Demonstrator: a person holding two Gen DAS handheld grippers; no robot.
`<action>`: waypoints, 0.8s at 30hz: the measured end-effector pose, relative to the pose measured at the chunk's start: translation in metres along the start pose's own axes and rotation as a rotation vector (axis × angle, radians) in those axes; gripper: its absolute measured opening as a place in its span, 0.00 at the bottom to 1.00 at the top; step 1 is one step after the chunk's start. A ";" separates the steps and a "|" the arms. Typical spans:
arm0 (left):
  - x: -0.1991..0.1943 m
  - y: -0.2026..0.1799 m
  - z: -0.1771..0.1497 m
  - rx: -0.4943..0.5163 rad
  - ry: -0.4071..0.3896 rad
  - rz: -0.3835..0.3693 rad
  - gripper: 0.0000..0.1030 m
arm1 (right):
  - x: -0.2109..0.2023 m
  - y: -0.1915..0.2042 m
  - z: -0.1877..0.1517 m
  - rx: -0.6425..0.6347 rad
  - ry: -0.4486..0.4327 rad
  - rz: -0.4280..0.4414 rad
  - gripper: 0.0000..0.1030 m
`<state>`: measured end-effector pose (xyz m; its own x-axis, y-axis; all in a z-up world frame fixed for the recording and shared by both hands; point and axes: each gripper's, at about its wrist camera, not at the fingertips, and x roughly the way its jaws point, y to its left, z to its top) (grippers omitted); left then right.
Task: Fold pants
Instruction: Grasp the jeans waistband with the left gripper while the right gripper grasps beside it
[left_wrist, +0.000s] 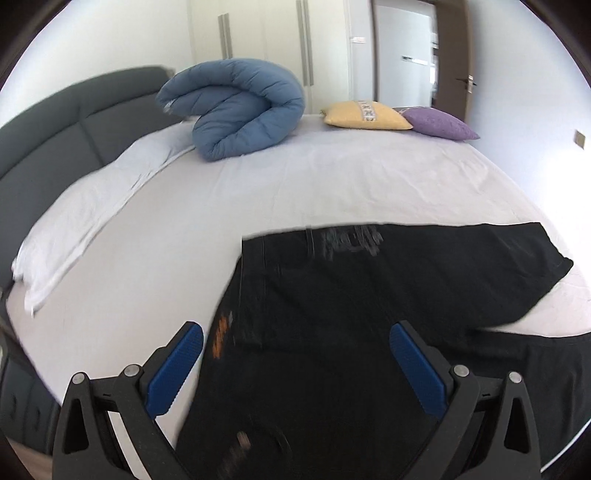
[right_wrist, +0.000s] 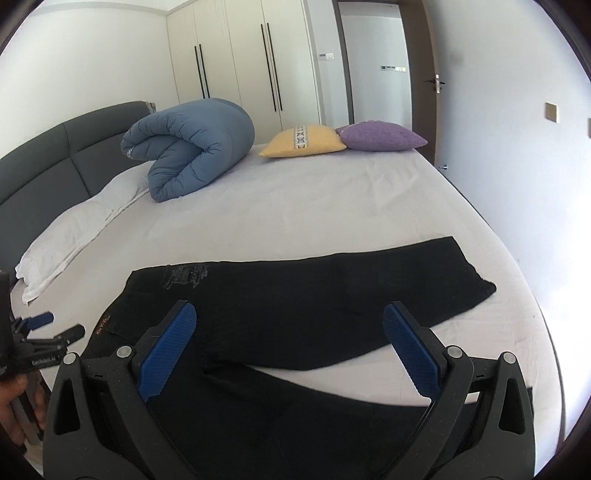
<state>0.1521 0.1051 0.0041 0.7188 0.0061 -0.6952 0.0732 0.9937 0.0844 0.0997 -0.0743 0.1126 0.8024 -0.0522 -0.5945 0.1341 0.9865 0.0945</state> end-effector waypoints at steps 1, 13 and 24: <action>0.016 0.004 0.015 0.040 -0.005 -0.012 1.00 | 0.016 -0.003 0.011 -0.021 0.029 0.009 1.00; 0.220 -0.003 0.126 0.417 0.263 -0.358 1.00 | 0.176 0.028 0.060 -0.442 0.206 0.190 0.71; 0.316 -0.014 0.111 0.547 0.515 -0.457 0.80 | 0.241 0.061 0.054 -0.558 0.277 0.380 0.60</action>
<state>0.4552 0.0810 -0.1376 0.1466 -0.1982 -0.9691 0.6930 0.7197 -0.0423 0.3325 -0.0354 0.0180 0.5481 0.2783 -0.7888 -0.5001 0.8649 -0.0424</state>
